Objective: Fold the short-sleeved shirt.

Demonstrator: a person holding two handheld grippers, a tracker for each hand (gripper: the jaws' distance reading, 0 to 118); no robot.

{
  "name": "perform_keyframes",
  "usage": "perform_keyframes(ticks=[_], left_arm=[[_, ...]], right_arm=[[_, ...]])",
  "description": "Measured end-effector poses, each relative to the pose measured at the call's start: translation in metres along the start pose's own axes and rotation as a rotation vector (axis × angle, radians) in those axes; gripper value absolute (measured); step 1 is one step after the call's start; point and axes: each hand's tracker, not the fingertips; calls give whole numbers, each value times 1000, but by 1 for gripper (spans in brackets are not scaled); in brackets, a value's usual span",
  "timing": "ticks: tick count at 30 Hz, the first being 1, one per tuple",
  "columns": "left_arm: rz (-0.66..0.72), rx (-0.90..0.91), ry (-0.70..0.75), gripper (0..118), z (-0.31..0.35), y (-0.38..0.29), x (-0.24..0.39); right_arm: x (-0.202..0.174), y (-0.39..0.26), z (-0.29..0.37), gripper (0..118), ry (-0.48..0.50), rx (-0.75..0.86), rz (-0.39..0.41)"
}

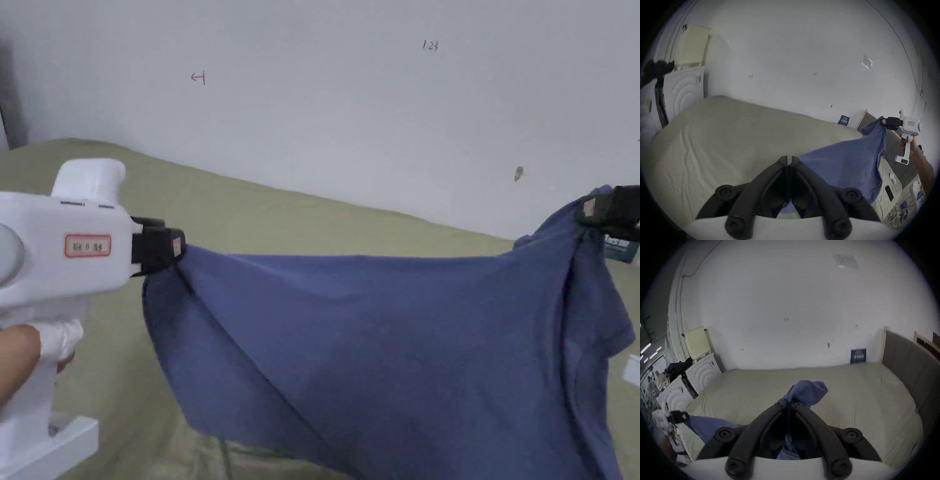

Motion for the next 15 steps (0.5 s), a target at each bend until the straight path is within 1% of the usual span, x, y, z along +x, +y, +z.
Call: perform_keyframes(ticks=[4,7,11,13,15], left_arm=[[-72,48,9,5,-16,57,15],[-151,84,34,5,-28,94,28],[-168,104,44,5,-45,138,38],[-202,143,73,5,-56,160,40],[-207,166,100,5,-64,178,43]], right_arm=[[-2,38,10,4,-34,68,46],[1,69,7,4,-63,98,60],[7,109,-1,4,-97,160,120],[4,125,-2,4,-114,204,148],[-4,135,0,4,-173,255,176]])
